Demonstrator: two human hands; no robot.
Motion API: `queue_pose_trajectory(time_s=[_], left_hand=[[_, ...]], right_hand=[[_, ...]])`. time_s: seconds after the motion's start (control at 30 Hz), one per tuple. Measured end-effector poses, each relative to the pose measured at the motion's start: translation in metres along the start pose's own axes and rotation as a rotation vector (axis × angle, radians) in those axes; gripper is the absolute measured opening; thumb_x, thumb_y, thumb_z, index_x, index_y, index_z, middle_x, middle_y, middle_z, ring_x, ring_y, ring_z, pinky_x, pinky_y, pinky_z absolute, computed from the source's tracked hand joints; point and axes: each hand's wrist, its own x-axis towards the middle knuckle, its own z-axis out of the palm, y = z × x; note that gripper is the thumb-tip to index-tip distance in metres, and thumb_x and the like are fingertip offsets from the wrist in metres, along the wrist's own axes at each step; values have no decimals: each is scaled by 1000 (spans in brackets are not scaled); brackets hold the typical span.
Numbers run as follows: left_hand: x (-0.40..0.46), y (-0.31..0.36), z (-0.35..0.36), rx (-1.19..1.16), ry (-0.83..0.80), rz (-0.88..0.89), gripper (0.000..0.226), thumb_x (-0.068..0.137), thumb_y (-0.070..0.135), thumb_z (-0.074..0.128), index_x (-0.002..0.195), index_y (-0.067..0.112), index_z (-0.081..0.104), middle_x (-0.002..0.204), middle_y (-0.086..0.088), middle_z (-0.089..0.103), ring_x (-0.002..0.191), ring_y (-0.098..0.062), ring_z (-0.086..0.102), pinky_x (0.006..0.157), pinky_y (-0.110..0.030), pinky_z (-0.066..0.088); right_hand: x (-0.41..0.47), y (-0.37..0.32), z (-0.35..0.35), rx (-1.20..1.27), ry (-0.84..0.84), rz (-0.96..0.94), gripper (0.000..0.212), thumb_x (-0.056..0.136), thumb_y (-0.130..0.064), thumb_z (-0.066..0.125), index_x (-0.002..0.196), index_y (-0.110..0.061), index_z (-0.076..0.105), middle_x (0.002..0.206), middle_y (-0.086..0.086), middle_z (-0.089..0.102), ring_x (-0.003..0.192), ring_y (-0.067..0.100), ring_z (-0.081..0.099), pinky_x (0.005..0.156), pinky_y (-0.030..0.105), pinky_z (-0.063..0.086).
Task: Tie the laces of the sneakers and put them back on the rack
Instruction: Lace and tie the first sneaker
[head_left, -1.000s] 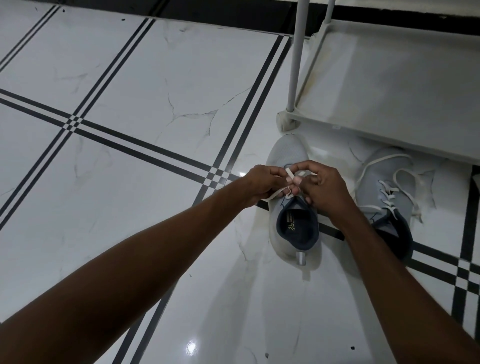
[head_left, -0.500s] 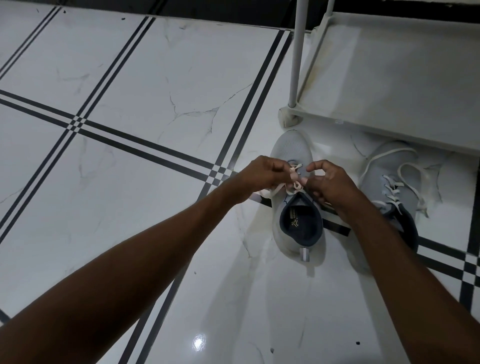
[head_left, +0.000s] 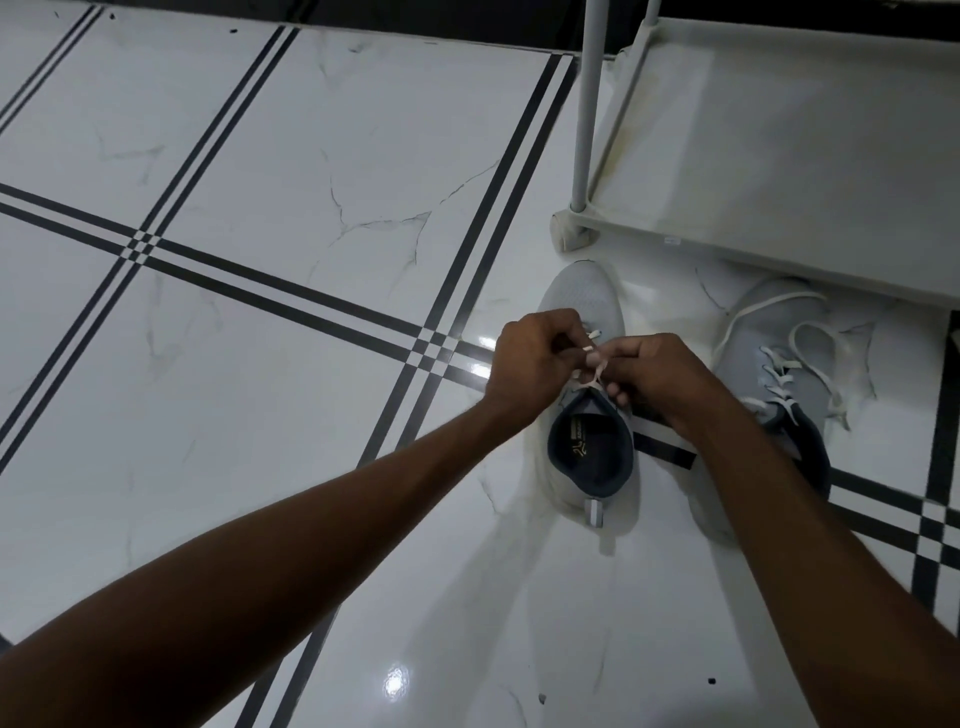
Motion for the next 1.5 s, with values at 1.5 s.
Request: queue_pose_trajectory(time_s=[1.5], left_hand=[[-24, -38, -31, -772, -331, -817, 37, 98, 41, 57, 73, 15, 51, 61, 2, 42, 52, -8, 43, 48, -18, 41]], right_hand=[[31, 13, 27, 647, 189, 389, 35, 98, -7, 35, 68, -19, 47, 59, -1, 33, 25, 6, 25, 30, 9, 17]])
